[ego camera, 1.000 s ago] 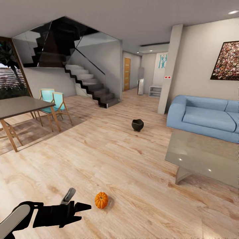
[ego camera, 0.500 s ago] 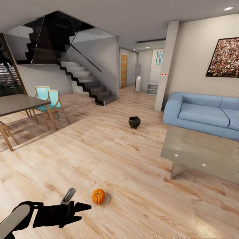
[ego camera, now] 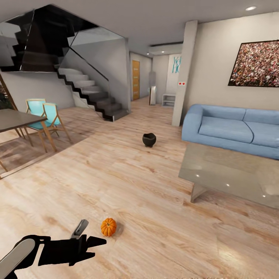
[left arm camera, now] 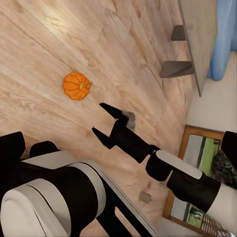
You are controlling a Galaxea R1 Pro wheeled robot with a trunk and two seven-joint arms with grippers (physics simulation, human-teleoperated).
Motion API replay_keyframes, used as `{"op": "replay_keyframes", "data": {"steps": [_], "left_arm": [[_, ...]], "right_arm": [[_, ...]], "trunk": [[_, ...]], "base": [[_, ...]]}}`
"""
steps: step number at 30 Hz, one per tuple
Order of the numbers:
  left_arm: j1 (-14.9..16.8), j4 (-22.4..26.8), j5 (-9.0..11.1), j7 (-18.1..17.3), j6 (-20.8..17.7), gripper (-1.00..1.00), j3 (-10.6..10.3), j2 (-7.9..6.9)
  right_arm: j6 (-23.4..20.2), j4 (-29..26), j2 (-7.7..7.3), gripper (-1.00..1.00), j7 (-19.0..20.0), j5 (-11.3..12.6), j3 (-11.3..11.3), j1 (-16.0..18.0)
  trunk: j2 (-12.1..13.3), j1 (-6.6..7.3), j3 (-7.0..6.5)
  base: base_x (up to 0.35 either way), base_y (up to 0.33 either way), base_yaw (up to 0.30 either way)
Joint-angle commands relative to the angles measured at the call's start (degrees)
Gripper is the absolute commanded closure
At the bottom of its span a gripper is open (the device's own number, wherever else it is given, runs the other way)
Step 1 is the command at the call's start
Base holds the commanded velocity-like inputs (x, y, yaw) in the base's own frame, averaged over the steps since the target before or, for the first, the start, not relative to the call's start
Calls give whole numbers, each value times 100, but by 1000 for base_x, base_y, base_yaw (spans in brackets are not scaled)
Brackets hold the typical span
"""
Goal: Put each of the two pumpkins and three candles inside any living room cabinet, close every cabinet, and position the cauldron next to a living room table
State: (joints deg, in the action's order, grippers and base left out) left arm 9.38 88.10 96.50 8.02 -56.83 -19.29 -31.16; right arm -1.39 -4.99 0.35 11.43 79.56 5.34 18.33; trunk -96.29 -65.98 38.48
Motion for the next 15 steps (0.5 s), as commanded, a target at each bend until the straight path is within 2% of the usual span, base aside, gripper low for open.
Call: {"op": "replay_keyframes", "data": {"steps": [1, 7, 15], "left_arm": [[3, 6, 62, 58, -3, -100, -4, -4], [3, 6, 62, 59, -3, -100, -4, -6], [4, 6, 62, 53, -3, -100, -2, -12]], "right_arm": [[-6, 7, -1, -100, 19, 60, 46, 5], [-2, 6, 0, -100, 19, 60, 46, 6], [-1, 6, -2, -100, 18, 60, 46, 6]], "trunk": [[-3, 1, 10], [-3, 1, 32], [-3, 1, 41]], "base": [[-1, -75, -238], [0, -144, -252], [0, -21, -272]]}}
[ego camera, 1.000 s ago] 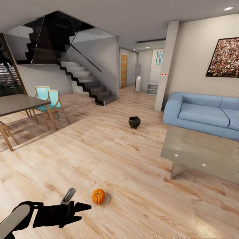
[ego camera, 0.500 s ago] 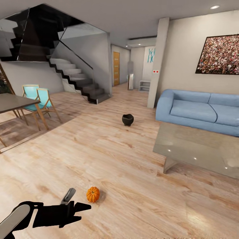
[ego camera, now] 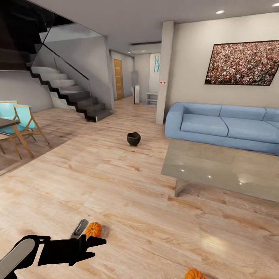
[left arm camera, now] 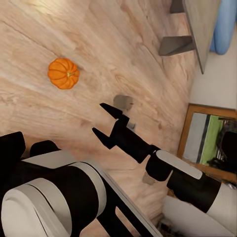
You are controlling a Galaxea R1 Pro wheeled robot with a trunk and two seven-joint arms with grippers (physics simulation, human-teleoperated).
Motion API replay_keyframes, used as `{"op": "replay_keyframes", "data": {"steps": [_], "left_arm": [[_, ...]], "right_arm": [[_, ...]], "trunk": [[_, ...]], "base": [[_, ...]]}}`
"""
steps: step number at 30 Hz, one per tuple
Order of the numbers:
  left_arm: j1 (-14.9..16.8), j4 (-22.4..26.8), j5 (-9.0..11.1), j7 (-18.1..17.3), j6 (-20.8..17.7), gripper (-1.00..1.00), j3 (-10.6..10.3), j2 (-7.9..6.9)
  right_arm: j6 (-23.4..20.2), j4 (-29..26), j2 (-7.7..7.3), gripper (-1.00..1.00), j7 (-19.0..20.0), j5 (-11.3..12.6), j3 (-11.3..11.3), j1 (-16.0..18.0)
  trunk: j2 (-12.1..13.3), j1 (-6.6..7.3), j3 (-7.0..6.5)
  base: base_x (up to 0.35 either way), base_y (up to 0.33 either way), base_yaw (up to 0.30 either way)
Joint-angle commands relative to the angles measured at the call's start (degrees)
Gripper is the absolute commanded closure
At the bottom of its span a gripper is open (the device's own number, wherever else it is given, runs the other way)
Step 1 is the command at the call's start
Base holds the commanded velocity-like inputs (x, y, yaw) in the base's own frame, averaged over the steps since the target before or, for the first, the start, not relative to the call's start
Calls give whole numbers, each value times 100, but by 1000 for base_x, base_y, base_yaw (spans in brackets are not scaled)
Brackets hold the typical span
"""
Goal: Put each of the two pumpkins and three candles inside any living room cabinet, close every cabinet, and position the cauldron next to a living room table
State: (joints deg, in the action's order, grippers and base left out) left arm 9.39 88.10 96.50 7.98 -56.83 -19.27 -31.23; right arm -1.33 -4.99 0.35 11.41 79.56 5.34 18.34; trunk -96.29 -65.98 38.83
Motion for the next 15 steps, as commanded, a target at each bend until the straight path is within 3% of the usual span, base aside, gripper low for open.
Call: {"op": "replay_keyframes", "data": {"steps": [1, 15], "left_arm": [[2, 5, 62, 56, -3, -100, -2, -5], [1, 5, 61, 60, -3, -100, -5, 1]], "right_arm": [[-8, 7, 0, -100, 19, 60, 46, 6], [-8, 7, 0, -100, 19, 60, 46, 6]], "trunk": [[-3, 1, 5], [-3, 1, 6]], "base": [[0, -2, -277], [0, 0, -279]]}}
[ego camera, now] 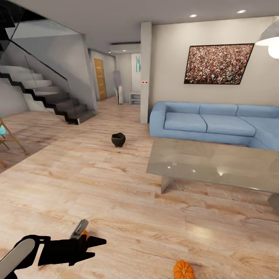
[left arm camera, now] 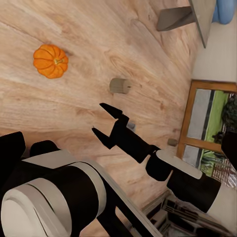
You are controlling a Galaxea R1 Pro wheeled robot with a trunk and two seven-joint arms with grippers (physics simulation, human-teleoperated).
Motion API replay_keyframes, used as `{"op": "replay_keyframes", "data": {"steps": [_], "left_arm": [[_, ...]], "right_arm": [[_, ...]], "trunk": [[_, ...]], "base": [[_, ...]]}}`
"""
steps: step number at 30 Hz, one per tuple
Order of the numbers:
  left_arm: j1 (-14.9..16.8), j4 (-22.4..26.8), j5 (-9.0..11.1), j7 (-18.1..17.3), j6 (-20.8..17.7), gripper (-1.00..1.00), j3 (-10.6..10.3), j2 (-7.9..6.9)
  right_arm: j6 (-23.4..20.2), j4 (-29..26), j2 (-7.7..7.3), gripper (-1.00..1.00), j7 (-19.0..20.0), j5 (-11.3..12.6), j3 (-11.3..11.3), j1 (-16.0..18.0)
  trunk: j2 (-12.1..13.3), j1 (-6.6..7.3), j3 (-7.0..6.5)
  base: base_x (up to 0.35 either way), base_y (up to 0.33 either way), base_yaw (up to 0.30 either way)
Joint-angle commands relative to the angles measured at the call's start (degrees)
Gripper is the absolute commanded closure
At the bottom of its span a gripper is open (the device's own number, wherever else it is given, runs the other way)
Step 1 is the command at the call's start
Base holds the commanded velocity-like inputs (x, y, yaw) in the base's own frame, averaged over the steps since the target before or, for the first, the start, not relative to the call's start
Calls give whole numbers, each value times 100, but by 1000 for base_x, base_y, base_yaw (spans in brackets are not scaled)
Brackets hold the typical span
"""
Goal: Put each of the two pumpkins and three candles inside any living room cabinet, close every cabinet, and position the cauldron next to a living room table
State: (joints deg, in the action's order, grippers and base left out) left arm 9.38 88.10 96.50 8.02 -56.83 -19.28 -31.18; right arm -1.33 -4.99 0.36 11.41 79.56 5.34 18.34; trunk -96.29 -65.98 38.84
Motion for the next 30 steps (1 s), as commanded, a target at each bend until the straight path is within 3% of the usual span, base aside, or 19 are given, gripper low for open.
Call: {"op": "replay_keyframes", "data": {"steps": [1, 17, 30], "left_arm": [[2, 5, 62, 55, -3, -100, -3, -3], [2, 5, 71, 51, -3, -100, 3, -11], [3, 5, 64, 53, -3, -100, 3, -11]], "right_arm": [[-8, 7, 3, -100, 20, 60, 46, 4], [-8, 7, -1, -100, 24, 60, 48, 10], [1, -10, 8, -100, 24, 51, 55, 6]], "trunk": [[-3, 1, 5], [-3, 1, 5], [-3, 1, 5]], "base": [[0, 0, -279], [79, 0, -278], [125, 0, -31]]}}
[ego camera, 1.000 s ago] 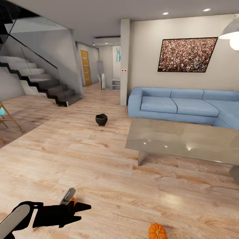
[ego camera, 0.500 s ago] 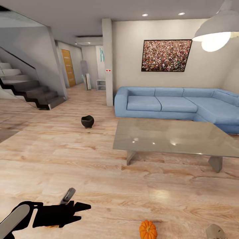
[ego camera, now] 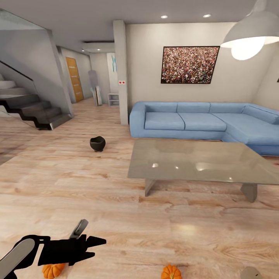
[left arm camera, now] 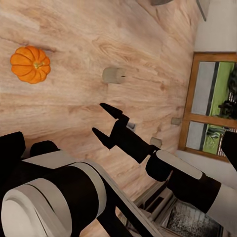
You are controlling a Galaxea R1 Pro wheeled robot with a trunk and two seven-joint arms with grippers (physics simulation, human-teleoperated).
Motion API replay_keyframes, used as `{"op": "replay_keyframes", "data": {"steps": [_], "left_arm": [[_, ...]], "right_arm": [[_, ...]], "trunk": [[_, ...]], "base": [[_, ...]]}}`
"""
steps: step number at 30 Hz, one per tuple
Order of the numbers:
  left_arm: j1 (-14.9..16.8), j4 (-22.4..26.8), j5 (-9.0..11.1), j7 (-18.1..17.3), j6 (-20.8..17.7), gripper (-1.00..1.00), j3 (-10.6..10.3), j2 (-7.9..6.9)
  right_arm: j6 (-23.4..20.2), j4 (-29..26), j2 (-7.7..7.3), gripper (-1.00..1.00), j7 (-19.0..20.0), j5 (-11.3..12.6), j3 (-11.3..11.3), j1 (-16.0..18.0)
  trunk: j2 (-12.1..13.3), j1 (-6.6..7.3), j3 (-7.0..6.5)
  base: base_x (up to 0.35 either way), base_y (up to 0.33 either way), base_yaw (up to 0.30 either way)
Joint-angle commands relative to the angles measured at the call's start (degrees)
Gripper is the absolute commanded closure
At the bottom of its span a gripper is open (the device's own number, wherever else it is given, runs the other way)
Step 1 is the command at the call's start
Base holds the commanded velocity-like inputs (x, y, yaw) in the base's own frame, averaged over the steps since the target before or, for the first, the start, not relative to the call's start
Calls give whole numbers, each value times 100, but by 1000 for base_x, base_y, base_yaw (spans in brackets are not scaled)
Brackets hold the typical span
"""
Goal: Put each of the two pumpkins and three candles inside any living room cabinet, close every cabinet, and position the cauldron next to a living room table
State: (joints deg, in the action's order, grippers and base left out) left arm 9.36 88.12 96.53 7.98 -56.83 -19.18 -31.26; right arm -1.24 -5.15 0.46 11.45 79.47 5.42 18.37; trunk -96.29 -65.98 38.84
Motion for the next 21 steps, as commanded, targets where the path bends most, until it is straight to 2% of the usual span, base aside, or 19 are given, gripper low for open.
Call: {"op": "replay_keyframes", "data": {"steps": [1, 7, 17, 21], "left_arm": [[5, 4, 61, 56, -4, -100, -7, -4], [5, 4, 59, 55, -4, -100, -7, -5], [5, 4, 59, 61, -4, -100, -8, -2], [5, 4, 59, 63, -4, -100, -7, -3]], "right_arm": [[-8, 5, -2, -100, 20, 60, 47, 3], [-12, -1, -3, -100, 17, 60, 47, 2], [-11, 3, -10, -100, 14, 60, 83, 2], [-15, 5, -10, -100, 15, 60, 83, 3]], "trunk": [[-3, 0, 5], [-3, 0, 5], [-3, 0, 5], [-3, 0, 5]], "base": [[55, 0, 0], [153, 0, 0], [25, 0, 0], [137, 0, 0]]}}
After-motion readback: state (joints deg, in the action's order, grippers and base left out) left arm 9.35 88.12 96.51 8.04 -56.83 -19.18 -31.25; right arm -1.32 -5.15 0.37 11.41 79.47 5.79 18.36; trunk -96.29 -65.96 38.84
